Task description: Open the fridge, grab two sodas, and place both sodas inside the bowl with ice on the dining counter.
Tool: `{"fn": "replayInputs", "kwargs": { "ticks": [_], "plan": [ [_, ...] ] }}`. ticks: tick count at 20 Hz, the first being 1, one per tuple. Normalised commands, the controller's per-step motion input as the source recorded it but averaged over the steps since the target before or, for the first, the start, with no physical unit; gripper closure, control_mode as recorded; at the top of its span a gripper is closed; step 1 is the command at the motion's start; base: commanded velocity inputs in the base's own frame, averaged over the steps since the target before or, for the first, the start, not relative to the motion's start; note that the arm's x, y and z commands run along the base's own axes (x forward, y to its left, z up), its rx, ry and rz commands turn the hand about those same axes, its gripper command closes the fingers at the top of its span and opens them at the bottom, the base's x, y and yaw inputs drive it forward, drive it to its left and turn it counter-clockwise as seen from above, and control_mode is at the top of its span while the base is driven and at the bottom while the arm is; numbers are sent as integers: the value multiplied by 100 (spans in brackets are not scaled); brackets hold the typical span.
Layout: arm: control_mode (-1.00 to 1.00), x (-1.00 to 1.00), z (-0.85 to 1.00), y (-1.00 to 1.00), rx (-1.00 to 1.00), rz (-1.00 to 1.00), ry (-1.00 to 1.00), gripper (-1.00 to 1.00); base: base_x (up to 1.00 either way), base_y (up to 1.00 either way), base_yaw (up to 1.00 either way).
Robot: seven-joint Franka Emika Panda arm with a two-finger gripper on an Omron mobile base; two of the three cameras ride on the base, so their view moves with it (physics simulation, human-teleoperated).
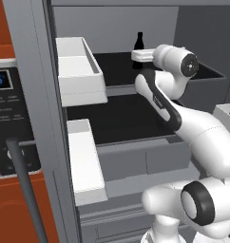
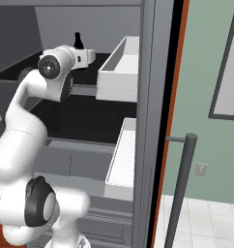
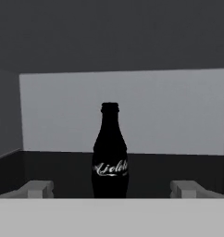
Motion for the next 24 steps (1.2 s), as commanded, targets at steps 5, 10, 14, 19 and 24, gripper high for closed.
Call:
{"fn": "replayInputs", "kwargs": {
  "ticks": [5, 10, 14, 19, 24],
  "plan": [
    [-100, 21, -6, 0, 0, 0, 0, -100, 0, 0, 0],
    [-100, 18, -4, 1, 0, 0, 0, -100, 0, 0, 0],
    [-100, 17, -3, 4, 0, 0, 0, -100, 0, 0, 0],
    [-100, 17, -2, 5, 0, 0, 0, -100, 0, 0, 0],
    [-100, 19, 0, 2, 0, 0, 0, -100, 0, 0, 0]
  ]
}}
